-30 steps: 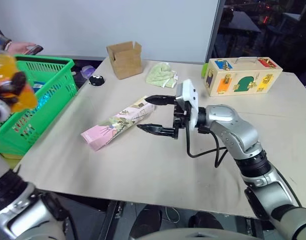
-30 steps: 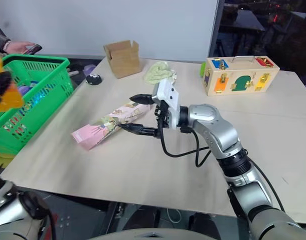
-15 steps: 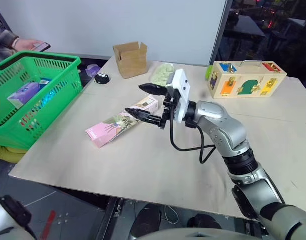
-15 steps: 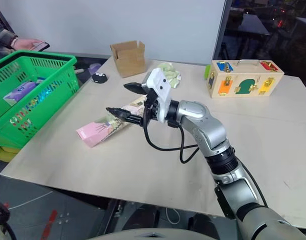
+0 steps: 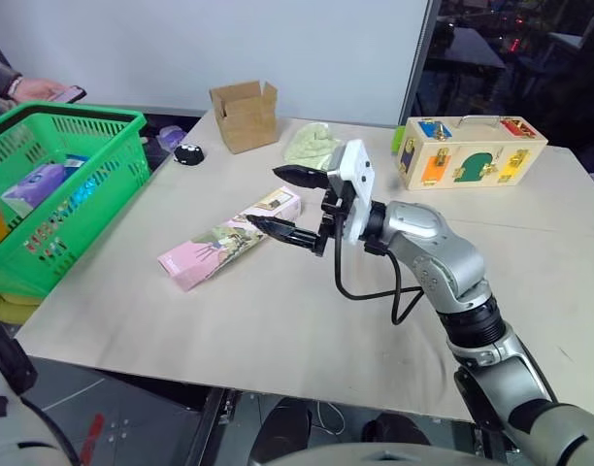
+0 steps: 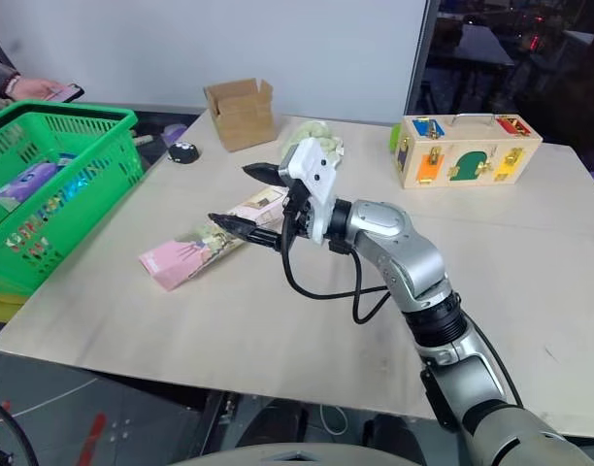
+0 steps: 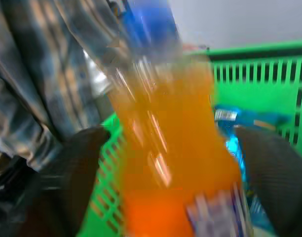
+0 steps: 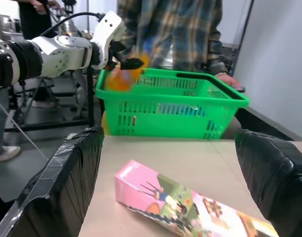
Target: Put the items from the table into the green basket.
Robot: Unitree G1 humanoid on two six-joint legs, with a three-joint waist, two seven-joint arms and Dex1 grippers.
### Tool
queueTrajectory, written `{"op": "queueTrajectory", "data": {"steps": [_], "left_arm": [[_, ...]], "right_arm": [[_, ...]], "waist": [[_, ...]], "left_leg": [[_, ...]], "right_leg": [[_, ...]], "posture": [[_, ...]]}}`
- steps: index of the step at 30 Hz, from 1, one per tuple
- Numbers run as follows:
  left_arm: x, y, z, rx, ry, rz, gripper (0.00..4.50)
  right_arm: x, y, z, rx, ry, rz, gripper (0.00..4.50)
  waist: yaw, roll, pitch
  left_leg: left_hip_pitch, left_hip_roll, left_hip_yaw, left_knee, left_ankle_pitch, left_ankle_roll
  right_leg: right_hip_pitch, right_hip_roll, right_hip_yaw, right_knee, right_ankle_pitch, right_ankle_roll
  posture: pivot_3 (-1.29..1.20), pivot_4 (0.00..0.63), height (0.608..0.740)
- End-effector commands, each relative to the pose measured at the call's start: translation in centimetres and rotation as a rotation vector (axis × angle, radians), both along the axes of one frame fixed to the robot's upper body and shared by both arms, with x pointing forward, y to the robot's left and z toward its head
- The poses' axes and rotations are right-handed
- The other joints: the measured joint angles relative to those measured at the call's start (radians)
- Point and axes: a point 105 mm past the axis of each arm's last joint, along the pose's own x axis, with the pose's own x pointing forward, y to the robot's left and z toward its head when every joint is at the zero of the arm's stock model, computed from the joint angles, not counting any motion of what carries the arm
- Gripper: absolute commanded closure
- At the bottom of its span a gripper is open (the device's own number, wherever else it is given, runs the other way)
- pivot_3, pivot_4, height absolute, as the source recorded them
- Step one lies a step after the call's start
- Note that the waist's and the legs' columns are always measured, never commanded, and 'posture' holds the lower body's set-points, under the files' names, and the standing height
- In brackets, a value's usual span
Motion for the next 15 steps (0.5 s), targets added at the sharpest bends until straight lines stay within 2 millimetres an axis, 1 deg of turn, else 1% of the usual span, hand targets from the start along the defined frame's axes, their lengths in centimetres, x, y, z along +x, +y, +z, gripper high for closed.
{"op": "queueTrajectory", "data": {"steps": [1,2,3,4,5,6,7,8,9,10,11,13,15], "left_arm": [[-0.4,-1.0,5.0,0.086,-0.153,-0.094,0.14],[-0.3,-1.4,5.2,0.098,-0.155,-0.121,0.14],[0.2,-2.6,5.7,0.141,-0.133,-0.2,0.14],[1.1,-4.7,5.5,0.097,-0.099,-0.35,0.14],[1.5,-6.5,5.2,0.059,-0.074,-0.465,0.14],[1.9,-9.2,4.1,-0.009,0.011,-0.616,0.14],[2.0,-12.0,2.1,-0.084,0.132,-0.747,0.14],[1.9,-14.3,0.2,-0.168,0.239,-0.834,0.14],[1.6,-16.4,-1.5,-0.216,0.335,-0.91,0.14],[1.6,-17.7,-2.3,-0.242,0.381,-0.951,0.14],[1.6,-18.8,-2.8,-0.292,0.412,-0.984,0.14],[1.4,-21.1,-3.6,-0.319,0.503,-1.056,0.14],[2.0,-22.4,-4.5,-0.309,0.578,-1.053,0.14]], "right_arm": [[-0.2,-1.0,1.2,0.034,-0.051,-0.022,0.0],[-0.2,-1.1,1.2,0.033,-0.051,-0.026,0.0],[-0.2,-1.3,1.1,0.026,-0.052,-0.031,0.0],[-0.1,-1.8,0.9,0.016,-0.051,-0.038,0.0],[0.0,-2.1,0.7,0.009,-0.051,-0.043,0.0],[0.1,-2.7,0.4,-0.012,-0.051,-0.054,0.0],[0.4,-3.7,-0.3,-0.049,-0.052,-0.074,0.0],[0.5,-4.6,-0.9,-0.081,-0.051,-0.09,0.0],[0.7,-5.4,-1.4,-0.106,-0.045,-0.107,0.0],[0.8,-6.1,-1.8,-0.123,-0.041,-0.122,0.0],[0.9,-6.5,-2.0,-0.135,-0.042,-0.136,0.0],[1.0,-7.2,-2.2,-0.151,-0.044,-0.16,0.0],[1.0,-7.7,-2.4,-0.159,-0.044,-0.179,0.0]], "waist": [[-0.004,0.0,0.0],[-0.006,0.0,0.0],[-0.01,0.0,0.0],[-0.013,0.0,0.0],[-0.018,0.0,0.0],[-0.019,0.0,0.0],[-0.023,0.001,0.0],[-0.025,0.002,0.0],[-0.027,0.003,0.0],[-0.027,0.004,0.001],[-0.028,0.004,0.001],[-0.042,0.003,0.001],[-0.057,0.002,0.0]], "left_leg": [[0.0,0.0,0.0,0.0,0.0,0.0],[0.0,0.0,0.0,0.0,0.0,0.0],[0.0,0.0,0.0,0.0,0.0,0.0],[0.0,0.0,0.0,0.0,0.0,0.0],[0.0,0.0,0.001,0.0,0.0,0.0],[0.0,0.0,0.001,0.0,0.0,0.0],[0.0,0.0,0.001,0.0,0.0,0.0],[0.0,0.0,0.002,0.0,0.0,0.0],[0.001,-0.001,0.003,0.0,0.0,0.0],[0.001,-0.001,0.003,0.0,0.0,0.0],[0.001,-0.001,0.004,0.0,0.0,0.001],[0.001,0.001,0.004,0.001,0.0,0.001],[0.002,0.005,0.004,0.001,0.0,0.001]], "right_leg": [[0.0,0.0,0.0,0.0,0.0,0.0],[0.0,0.0,0.0,0.0,0.0,0.0],[0.0,0.0,0.0,0.0,0.0,0.0],[0.0,-0.001,0.0,0.0,0.0,0.0],[0.0,-0.001,0.001,0.0,0.0,0.0],[0.001,-0.001,0.001,0.0,0.0,0.0],[0.001,-0.001,0.001,0.0,0.0,0.0],[0.001,-0.001,0.002,0.0,0.0,0.0],[0.002,-0.003,0.003,0.0,0.0,-0.001],[0.002,-0.003,0.004,0.0,0.0,-0.001],[0.002,-0.003,0.004,0.0,0.0,-0.001],[0.001,0.0,0.004,0.0,-0.001,-0.002],[0.001,0.004,0.004,0.001,-0.002,-0.002]], "posture": [[0.19,0.0,0.74],[0.19,0.0,0.74],[0.19,0.0,0.74],[0.2,0.0,0.74],[0.2,0.0,0.74],[0.21,0.0,0.74],[0.21,0.0,0.74],[0.21,0.0,0.74],[0.2,0.0,0.74],[0.19,0.0,0.74],[0.18,0.0,0.74],[0.15,0.0,0.74],[0.13,0.0,0.74]]}}
